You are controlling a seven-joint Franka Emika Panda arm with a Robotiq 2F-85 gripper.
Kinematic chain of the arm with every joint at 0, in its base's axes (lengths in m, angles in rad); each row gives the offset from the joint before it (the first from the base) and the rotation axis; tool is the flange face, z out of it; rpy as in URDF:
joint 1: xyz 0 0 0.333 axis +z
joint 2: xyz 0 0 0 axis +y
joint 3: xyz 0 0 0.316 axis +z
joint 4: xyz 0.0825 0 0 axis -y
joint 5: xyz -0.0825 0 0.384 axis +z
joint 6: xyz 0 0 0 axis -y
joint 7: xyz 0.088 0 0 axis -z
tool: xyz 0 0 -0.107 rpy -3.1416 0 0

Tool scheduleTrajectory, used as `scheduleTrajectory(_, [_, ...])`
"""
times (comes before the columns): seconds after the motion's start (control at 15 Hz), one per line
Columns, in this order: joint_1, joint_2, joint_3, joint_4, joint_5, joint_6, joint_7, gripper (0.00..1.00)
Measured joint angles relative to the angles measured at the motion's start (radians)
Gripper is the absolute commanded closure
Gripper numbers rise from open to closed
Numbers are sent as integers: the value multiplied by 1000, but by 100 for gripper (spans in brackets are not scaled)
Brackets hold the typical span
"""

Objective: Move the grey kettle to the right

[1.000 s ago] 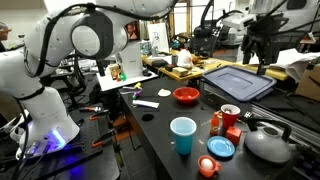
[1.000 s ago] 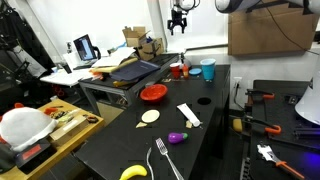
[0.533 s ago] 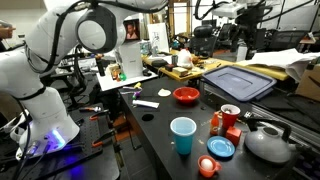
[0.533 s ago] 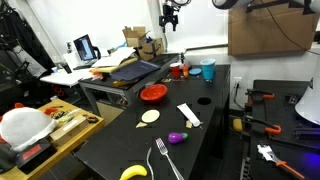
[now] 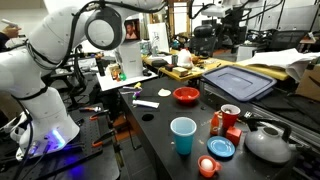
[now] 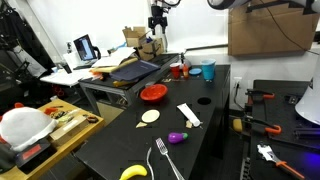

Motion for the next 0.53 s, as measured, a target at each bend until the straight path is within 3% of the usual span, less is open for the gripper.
scheduleTrajectory(0.53, [119, 0, 0, -1, -5, 0, 0, 0])
